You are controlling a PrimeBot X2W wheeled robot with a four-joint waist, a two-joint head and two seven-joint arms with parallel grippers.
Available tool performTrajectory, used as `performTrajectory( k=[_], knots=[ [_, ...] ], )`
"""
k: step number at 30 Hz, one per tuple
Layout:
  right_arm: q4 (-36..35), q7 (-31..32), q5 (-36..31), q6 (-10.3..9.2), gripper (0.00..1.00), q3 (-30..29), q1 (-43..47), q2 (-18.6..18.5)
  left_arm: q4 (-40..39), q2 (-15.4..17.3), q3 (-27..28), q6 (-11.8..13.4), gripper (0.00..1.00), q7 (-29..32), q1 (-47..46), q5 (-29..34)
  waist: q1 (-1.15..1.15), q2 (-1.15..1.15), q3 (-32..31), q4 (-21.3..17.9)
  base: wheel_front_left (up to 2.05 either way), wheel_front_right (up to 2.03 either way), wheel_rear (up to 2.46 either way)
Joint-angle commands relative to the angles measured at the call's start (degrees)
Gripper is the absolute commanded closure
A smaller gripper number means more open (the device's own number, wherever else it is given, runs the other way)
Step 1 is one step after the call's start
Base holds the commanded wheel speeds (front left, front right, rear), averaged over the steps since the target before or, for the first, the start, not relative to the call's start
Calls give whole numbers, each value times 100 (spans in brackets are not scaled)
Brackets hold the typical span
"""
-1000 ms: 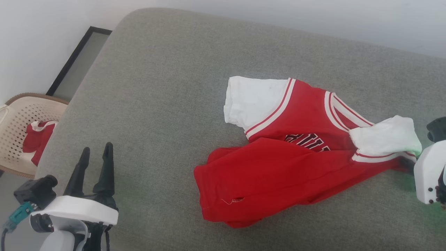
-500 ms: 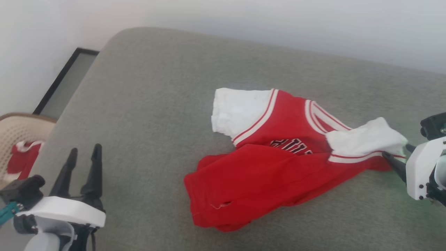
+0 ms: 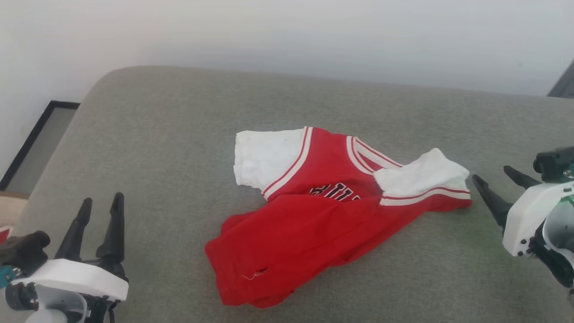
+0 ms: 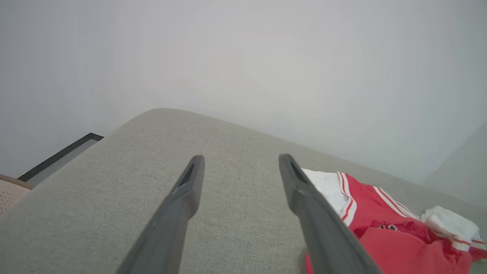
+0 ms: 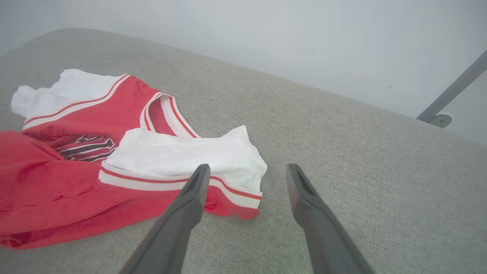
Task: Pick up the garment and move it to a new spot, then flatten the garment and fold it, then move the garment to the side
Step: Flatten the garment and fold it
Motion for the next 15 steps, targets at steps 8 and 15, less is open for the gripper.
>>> performTrajectory(
  k=[8, 15],
  knots=[
    [-537, -286, -487, 0, 0, -565, 428, 434, -80, 12, 28, 70, 0, -6, 127, -98, 0, 0, -61, -173, 0, 0, 0],
    [-556, -238, -750, 0, 0, -844, 344, 696, -92, 2, 2, 62, 0, -28, 84, -113, 0, 0, -14, -141, 0, 0, 0]
  ],
)
